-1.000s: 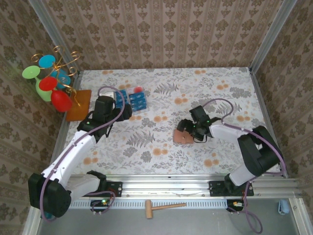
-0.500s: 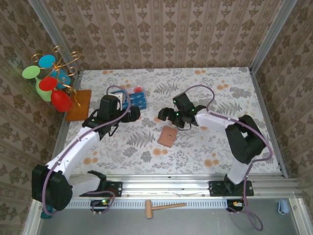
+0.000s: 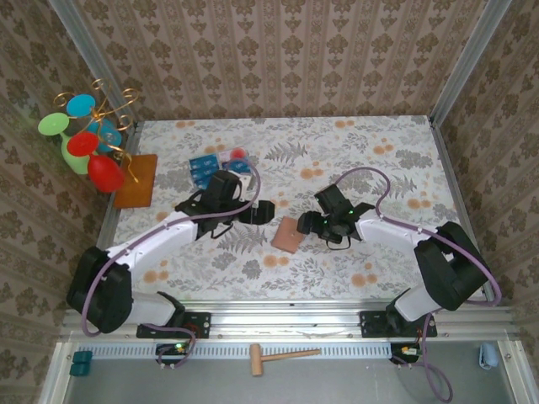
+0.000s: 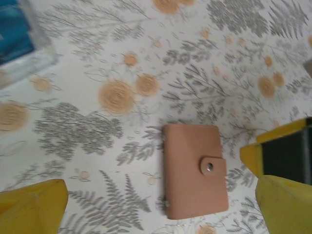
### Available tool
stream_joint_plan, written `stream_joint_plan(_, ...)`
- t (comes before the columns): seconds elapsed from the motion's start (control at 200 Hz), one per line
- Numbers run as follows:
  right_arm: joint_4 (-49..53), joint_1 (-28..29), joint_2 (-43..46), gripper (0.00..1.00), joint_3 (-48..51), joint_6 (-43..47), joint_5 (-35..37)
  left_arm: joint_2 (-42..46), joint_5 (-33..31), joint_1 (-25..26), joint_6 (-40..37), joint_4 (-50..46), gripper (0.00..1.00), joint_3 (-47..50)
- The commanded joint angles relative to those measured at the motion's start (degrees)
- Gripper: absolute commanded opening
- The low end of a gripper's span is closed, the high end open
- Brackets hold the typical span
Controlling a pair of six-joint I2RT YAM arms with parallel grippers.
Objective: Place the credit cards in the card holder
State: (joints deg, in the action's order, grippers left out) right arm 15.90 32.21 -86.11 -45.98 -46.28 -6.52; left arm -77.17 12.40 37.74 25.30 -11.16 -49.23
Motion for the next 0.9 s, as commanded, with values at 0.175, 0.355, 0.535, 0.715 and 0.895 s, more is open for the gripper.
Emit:
stream_joint_plan(0.175,-3.4,-0.15,-1.03,0.51,-0.58,1.22,-2.25,-4.12,6.72,2.04,5.01,8.05,1.0,3.7)
stream_joint_plan(0.355,-7.74,-1.77,-3.23,0.45,0.12,-0.43,-6.48,-6.17,8.24,2.64,5.21,9.11,1.0,3.78)
stream_joint_plan(0.535,-12.18,-2.89,-3.15,0.45,3.17,-3.34,-9.23,-7.59,8.49,2.66,4.79,10.21,0.99,4.32)
stream_joint_plan(0.715,-16.04,-3.55,-3.32,0.44,6.08,-5.58,-10.73,-9.93,10.28,2.55,4.83,12.22,0.93,4.63)
stream_joint_plan(0.895,-18.49,-4.12,-3.88,0.44,7.93,-6.54,-11.45,-13.32,13.32,2.53,6.39,15.64,0.83,4.8)
